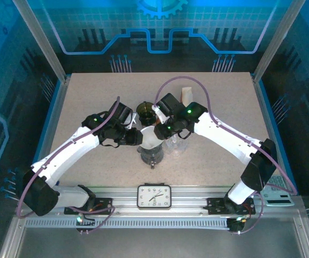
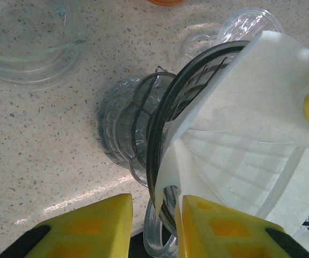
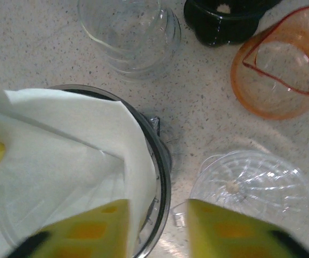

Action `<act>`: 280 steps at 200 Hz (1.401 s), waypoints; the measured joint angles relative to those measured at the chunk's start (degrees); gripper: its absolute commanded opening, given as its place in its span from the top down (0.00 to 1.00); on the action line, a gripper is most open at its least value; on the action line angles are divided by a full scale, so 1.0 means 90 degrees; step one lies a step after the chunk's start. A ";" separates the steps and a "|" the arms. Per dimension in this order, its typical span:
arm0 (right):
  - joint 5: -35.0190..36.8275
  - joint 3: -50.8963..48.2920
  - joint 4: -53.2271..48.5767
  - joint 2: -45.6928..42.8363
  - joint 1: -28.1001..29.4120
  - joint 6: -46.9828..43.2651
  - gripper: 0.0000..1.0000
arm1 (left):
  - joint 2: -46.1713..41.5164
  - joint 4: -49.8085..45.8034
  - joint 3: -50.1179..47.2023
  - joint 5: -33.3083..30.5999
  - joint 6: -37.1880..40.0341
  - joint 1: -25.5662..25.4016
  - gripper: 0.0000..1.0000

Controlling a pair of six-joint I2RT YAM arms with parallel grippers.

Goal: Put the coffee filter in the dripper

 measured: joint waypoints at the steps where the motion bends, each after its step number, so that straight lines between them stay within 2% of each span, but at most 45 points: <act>1: 0.0002 0.0000 0.0000 0.0000 0.0000 -0.0017 0.48 | 0.0000 0.0000 0.0000 0.0000 0.0000 0.0000 0.68; 30: 0.0066 0.0000 0.0090 0.0000 0.0032 0.0022 0.42 | 0.0000 0.0036 -0.0024 0.0000 0.0000 0.0000 0.67; 40: 0.0061 0.0000 0.0114 0.0000 0.0051 0.0022 0.37 | 0.0000 0.0044 -0.0027 0.0000 0.0000 0.0000 0.67; 60: 0.0066 0.0034 0.0109 0.0053 0.0119 0.0000 0.35 | 0.0000 0.0051 -0.0029 0.0000 0.0000 0.0000 0.67; 121: 0.0070 0.0131 0.0129 0.0714 0.0257 -0.0027 0.35 | 0.0000 0.0124 -0.0070 0.0000 0.0000 0.0000 0.67; 247: 0.0238 0.0126 0.0138 0.1243 0.0335 -0.0049 0.36 | 0.0041 0.0168 -0.0114 0.0005 -0.0002 0.0000 0.67; 280: 0.0260 0.0049 0.0204 0.1299 0.0335 -0.0046 0.36 | 0.0039 0.0216 -0.0151 0.0024 -0.0027 0.0000 0.62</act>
